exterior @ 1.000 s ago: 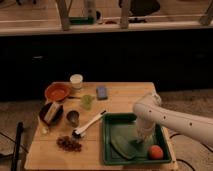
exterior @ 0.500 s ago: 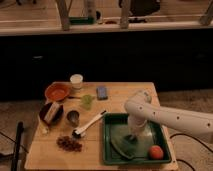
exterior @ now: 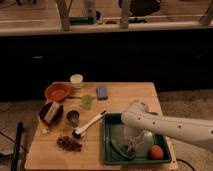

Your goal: Wipe tray with towel

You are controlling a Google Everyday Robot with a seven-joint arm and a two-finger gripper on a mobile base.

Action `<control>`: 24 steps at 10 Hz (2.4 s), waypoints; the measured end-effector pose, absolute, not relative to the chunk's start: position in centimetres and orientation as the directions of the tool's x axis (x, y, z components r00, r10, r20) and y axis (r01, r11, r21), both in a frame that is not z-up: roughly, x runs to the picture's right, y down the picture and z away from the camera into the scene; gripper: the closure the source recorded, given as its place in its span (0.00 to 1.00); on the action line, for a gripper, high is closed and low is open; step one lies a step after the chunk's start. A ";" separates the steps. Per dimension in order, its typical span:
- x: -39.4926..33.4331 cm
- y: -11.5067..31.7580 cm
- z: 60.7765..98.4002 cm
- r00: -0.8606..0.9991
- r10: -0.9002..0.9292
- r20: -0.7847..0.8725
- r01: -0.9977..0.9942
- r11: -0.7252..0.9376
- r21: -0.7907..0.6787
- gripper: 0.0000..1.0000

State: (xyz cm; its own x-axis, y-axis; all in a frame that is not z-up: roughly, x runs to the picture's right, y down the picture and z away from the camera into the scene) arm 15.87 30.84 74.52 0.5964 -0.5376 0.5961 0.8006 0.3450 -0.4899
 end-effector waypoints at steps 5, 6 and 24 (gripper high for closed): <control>22.5 28.7 75.5 0.705 -0.509 0.494 0.703 0.405 -0.585 1.00; 22.7 28.1 75.9 0.712 -0.505 0.488 0.696 0.413 -0.587 1.00; 17.2 29.8 75.4 0.631 -0.416 0.655 0.773 0.402 -0.490 1.00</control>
State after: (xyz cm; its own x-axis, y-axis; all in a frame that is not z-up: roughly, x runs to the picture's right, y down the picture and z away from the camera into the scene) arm 17.17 29.83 75.38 0.6311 -0.4157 0.6548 0.7734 0.4024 -0.4899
